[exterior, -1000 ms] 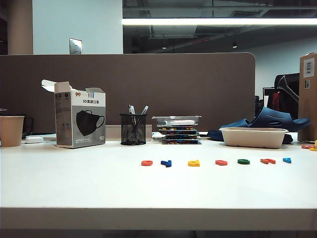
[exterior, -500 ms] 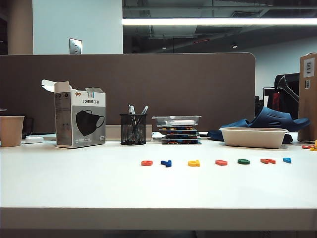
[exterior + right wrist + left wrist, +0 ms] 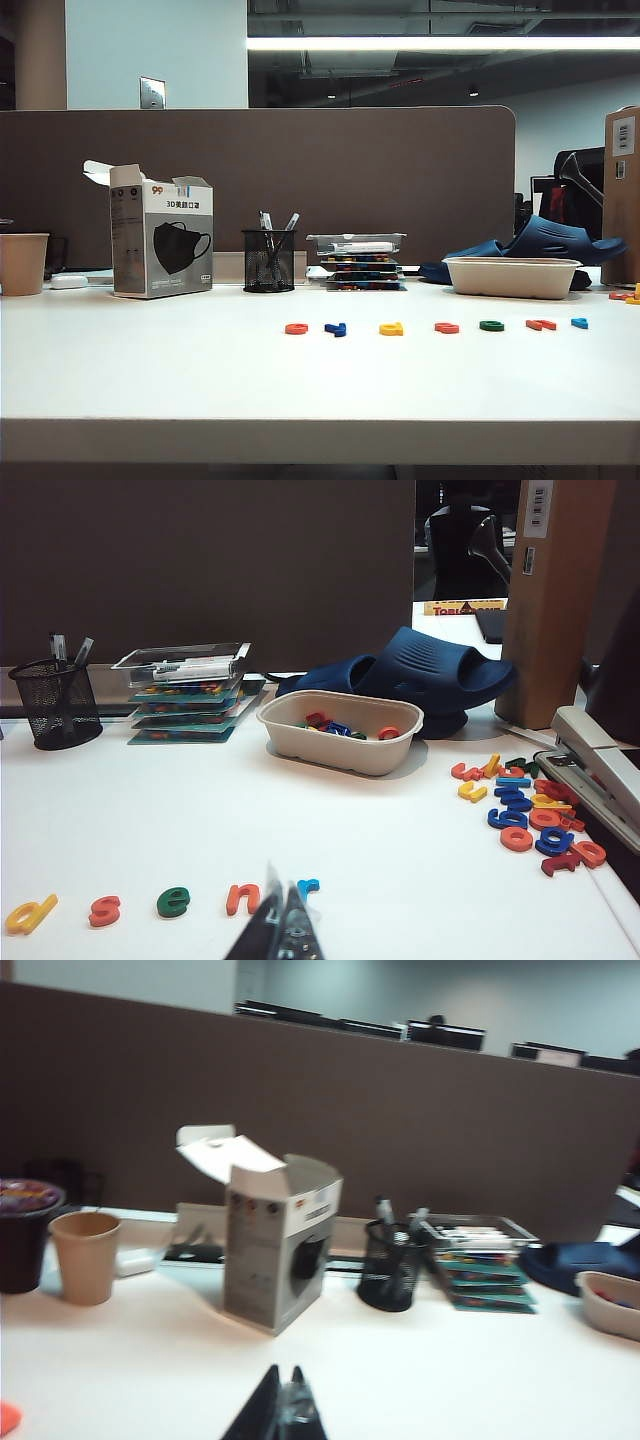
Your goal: Select the appropriate letters from the row of letter magnets placed on the table to arrange into the word "yes".
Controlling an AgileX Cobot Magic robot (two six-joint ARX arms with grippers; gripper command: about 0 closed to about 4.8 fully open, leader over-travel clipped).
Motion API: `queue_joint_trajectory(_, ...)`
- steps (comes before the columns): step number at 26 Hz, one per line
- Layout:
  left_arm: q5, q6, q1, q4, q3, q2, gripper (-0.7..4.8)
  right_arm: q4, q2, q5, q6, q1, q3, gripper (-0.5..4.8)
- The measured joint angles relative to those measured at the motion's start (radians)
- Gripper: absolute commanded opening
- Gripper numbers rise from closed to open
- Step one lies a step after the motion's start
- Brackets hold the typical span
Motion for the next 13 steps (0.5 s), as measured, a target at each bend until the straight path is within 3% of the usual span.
queue_joint_trajectory(7, 0.105, 0.000, 0.000, -0.274, 0.279, 0.090, -0.05, 0.010, 0.000, 0.000, 0.000, 0.000, 0.000, -0.08)
queue_joint_trajectory(13, 0.193, 0.000, 0.000, -0.476, 0.572, 0.310, -0.05, 0.010, 0.000, 0.000, 0.000, 0.000, 0.000, -0.08)
